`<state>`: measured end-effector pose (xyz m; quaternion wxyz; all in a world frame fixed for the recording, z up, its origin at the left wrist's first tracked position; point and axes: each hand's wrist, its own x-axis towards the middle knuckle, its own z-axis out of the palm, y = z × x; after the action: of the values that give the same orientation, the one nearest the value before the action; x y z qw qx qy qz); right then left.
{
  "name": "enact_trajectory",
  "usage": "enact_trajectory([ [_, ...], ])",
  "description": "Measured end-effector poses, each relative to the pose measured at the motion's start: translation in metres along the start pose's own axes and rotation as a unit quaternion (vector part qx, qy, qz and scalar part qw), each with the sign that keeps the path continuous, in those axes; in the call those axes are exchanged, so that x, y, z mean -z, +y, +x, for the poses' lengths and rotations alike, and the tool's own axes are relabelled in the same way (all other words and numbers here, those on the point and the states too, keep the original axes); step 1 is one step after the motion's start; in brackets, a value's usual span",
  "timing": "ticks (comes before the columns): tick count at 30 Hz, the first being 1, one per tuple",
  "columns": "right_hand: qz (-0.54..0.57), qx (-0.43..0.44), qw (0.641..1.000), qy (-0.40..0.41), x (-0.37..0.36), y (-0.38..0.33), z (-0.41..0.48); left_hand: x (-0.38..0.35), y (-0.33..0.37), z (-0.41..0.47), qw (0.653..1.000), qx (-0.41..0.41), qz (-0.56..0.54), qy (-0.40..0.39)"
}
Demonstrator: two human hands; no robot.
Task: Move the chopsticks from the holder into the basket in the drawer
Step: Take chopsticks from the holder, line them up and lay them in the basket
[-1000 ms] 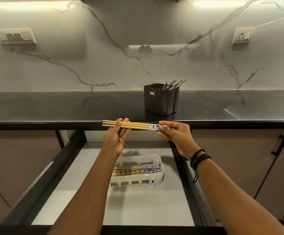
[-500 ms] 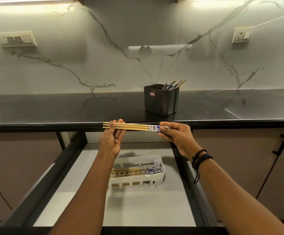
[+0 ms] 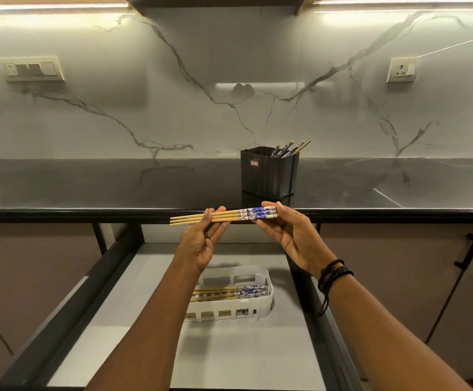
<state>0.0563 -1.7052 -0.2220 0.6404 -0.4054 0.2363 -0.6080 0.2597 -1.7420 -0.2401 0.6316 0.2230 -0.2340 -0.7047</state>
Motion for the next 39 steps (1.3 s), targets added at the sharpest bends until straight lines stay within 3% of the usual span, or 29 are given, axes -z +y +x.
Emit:
enact_trajectory([
  [13,-0.032,0.015,0.999,0.004,-0.001,0.004,0.0025,0.0013,-0.0005,-0.0009,1.0,0.001,-0.008,0.004],
  [23,-0.186,0.093,0.976,0.059,0.0,0.0082,0.0009,-0.0014,-0.0038,-0.002,1.0,-0.012,0.017,0.012],
  [28,-0.153,0.062,0.985,0.057,0.0022,0.0043,-0.0007,-0.0026,-0.0054,-0.0026,1.0,-0.013,0.019,0.012],
  [33,-0.029,0.017,0.999,0.002,0.0014,-0.0002,-0.0005,-0.0023,-0.0036,-0.0035,1.0,-0.005,-0.005,0.021],
  [39,-0.007,-0.008,1.0,-0.017,0.0024,0.001,0.0003,0.0001,-0.0007,-0.0041,1.0,0.021,-0.008,0.008],
])
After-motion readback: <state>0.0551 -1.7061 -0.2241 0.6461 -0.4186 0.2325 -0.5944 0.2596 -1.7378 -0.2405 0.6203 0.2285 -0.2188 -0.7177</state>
